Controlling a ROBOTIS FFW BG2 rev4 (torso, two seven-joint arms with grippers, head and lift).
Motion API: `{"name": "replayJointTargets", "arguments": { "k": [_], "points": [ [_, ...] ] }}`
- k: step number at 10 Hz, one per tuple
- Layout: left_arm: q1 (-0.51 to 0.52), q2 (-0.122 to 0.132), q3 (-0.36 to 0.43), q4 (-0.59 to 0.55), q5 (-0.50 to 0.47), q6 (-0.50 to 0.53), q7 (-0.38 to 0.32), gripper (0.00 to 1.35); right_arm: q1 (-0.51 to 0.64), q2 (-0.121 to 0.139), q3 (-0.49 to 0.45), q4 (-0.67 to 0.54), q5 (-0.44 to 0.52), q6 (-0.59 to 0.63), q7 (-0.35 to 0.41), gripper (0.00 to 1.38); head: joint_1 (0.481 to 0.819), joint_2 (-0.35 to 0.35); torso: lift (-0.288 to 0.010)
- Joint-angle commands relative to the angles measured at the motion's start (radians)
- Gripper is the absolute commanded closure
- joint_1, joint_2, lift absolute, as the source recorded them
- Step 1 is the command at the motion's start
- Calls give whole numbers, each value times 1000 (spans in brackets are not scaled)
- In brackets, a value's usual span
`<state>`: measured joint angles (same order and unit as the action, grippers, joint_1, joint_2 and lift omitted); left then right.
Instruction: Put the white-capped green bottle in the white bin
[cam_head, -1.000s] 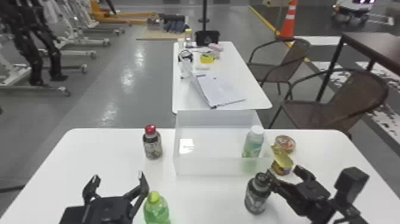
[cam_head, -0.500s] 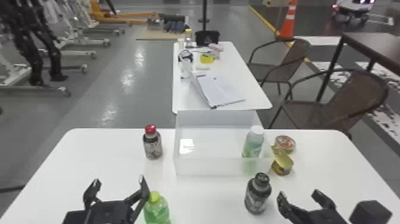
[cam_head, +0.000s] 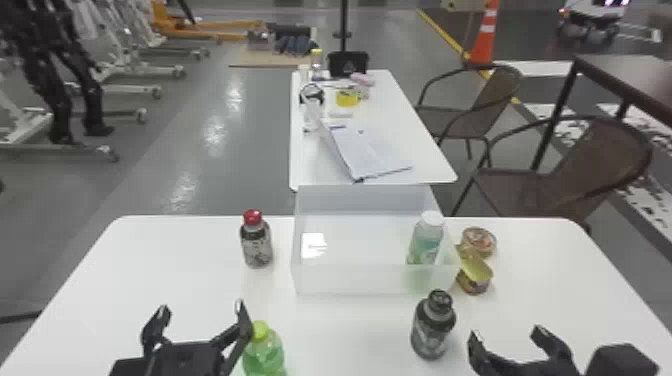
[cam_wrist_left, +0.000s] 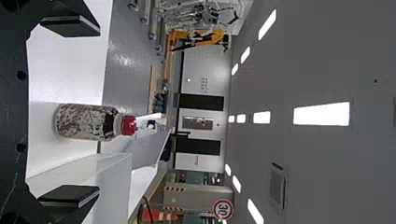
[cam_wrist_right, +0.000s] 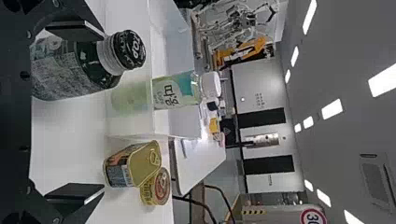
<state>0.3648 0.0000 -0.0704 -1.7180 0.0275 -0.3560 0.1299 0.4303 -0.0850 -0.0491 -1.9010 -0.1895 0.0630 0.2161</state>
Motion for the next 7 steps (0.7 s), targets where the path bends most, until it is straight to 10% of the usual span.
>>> {"name": "replayJointTargets", "arguments": {
  "k": [1,7],
  "points": [
    [0,-3,0,0,-3,3,2,111,24,14,0,-27,42,-20,-34,150,549,0,-100],
    [-1,-3,-2,0,-18,3,11,111,42,25,2,-24,47,-61,-87,151,549,0,-100]
  ]
}}
